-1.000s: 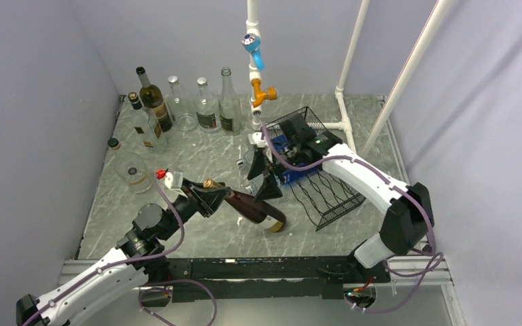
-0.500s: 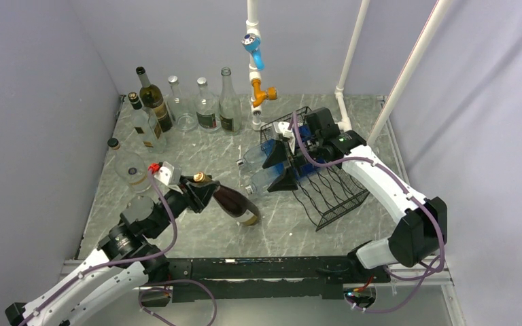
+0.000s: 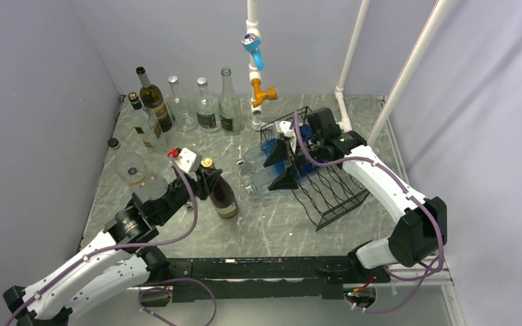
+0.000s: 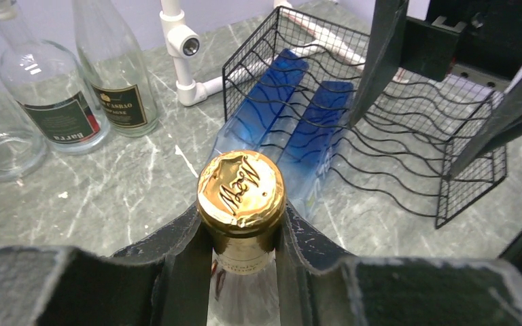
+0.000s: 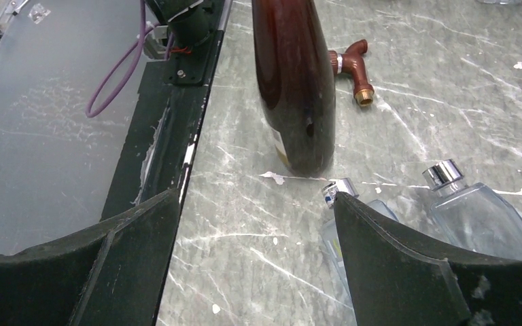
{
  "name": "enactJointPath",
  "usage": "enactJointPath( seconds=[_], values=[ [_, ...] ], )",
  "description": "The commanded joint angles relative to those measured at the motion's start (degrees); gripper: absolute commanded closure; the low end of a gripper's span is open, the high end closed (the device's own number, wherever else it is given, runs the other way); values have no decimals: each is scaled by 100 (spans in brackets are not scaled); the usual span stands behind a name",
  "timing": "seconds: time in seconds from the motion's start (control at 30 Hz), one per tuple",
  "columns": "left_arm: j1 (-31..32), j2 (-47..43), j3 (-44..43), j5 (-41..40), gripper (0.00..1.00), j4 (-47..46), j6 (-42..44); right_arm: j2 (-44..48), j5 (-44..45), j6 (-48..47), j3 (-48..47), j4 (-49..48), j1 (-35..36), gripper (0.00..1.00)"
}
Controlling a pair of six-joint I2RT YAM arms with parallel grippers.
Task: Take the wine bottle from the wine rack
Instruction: Pick up the wine bottle from the wine rack, then place the wine bottle at the center of the board.
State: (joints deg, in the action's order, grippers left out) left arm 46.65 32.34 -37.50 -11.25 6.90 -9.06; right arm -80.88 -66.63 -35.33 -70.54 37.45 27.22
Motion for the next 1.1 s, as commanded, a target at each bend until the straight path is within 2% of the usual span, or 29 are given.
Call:
enactJointPath(
  seconds=[0.0,0.17,0.4,1.07],
  values=[
    [-59,304,-946,-241,100,-1401,762,34,-247,-57,32,-188,-50,14],
    [-398,714,-1327,69,100,-1462,1083,39,-265,-88,45,-177,-77,14],
    [-1088,1040,-1568,831,100,-1566,653,64,-289,-96,67,-177,-110,14],
    [-2443,1809,-2507,1883,100,-1694,354,35,-325,-105,102,-183,-153,14]
  ],
)
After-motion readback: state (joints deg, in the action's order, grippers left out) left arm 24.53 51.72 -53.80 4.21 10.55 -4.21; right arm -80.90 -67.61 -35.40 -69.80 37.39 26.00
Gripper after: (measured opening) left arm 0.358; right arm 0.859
